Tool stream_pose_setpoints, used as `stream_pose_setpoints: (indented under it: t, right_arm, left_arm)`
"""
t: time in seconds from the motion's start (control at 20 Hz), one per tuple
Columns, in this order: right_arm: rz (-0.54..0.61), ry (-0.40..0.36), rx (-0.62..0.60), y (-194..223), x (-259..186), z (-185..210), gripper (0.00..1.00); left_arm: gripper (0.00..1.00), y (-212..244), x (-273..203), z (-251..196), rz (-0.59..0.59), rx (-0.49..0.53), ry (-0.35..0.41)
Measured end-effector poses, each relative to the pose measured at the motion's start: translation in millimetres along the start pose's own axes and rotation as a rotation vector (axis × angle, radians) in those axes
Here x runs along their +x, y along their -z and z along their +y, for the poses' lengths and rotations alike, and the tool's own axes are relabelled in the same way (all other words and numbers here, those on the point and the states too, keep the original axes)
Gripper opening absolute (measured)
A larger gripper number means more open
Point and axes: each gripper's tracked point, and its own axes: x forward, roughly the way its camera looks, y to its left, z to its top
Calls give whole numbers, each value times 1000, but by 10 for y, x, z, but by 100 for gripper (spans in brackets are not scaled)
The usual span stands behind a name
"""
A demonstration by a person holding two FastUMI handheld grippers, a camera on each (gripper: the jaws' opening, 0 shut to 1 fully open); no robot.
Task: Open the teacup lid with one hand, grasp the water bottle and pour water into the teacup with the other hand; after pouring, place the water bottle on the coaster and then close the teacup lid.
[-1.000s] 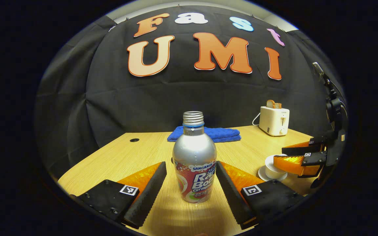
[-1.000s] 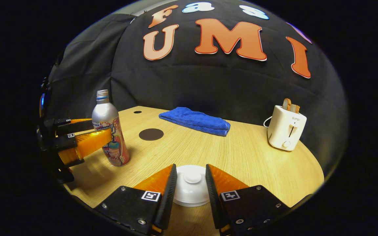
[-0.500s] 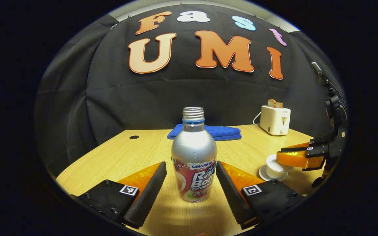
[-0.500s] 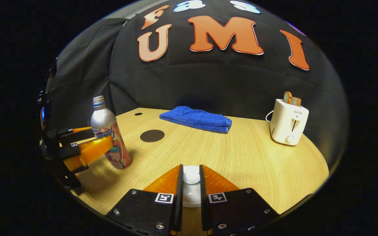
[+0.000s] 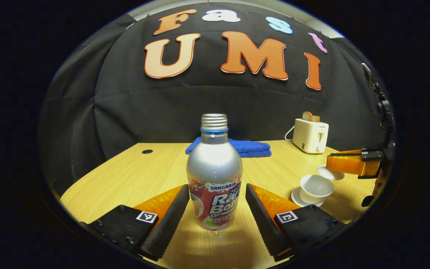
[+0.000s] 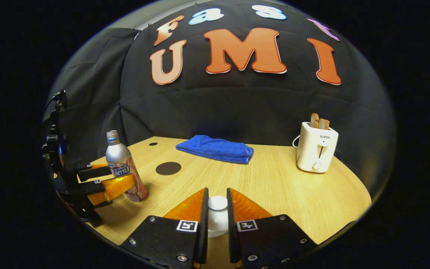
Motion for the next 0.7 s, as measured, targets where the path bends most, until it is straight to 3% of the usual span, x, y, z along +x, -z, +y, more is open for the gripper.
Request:
stream_pose_setpoints:
  t: [0.1, 0.15, 0.3, 0.4, 0.7]
  right_arm:
    - [-16, 23, 5, -44, -81, -107, 23]
    - [-21, 35, 7, -53, -120, -166, 24]
    - [-36, 78, -4, -68, -238, -342, 19]
    - [-47, 106, -8, -91, -303, -454, 23]
    - [-92, 149, -4, -214, -435, -644, 23]
  left_arm:
    - [94, 9, 32, 26, 4, -2, -12]
    - [85, -12, 56, 38, 5, -1, -19]
    - [88, -13, 69, 61, 15, 29, -32]
    - [84, -56, 87, 92, 16, 76, -52]
    - [88, -331, 70, 131, -19, 259, -113]
